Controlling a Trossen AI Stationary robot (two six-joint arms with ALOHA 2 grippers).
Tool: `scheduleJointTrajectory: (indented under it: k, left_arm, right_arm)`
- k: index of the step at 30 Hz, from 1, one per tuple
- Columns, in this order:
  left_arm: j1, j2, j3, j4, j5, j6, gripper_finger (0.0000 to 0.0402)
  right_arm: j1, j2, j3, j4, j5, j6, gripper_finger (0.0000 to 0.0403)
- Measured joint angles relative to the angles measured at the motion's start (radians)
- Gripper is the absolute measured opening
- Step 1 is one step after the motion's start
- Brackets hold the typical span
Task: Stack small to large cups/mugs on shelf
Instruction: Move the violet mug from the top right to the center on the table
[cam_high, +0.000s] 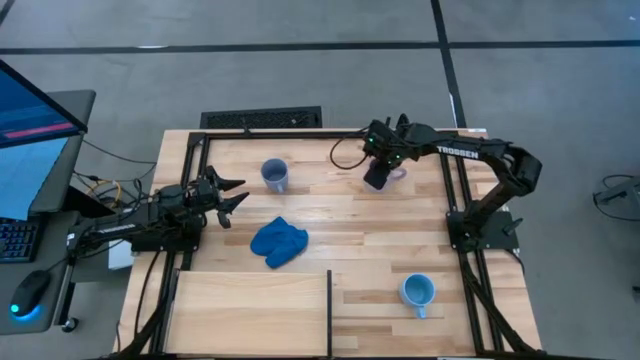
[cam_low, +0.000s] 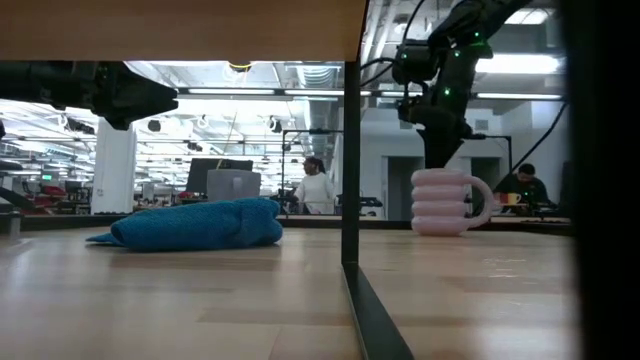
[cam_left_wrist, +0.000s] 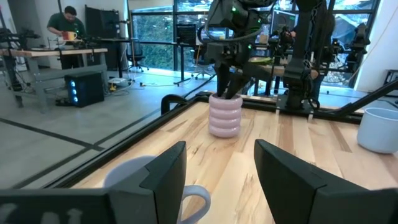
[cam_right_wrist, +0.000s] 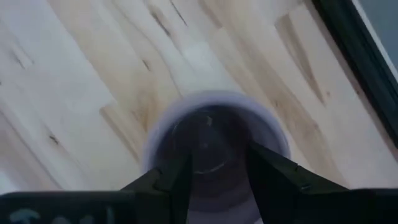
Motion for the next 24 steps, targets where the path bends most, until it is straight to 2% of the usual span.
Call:
scheduleJointTrajectory:
  k: [12,21,24]
  left_arm:
    - [0.0,0.0,0.0,0.0,0.0,0.0,0.018]
    - [0.0,0.0,0.0,0.0,0.0,0.0,0.018]
    - [0.0,0.0,0.0,0.0,0.0,0.0,0.018]
  right_arm:
    - [0.024,-0.021,0.0,-0.042,0.014,-0.038,0.017]
    - [0.037,-0.026,0.134,-0.142,0.019,-0.05,0.017]
    - [0.037,-0.026,0.165,-0.142,0.022,-0.132,0.017]
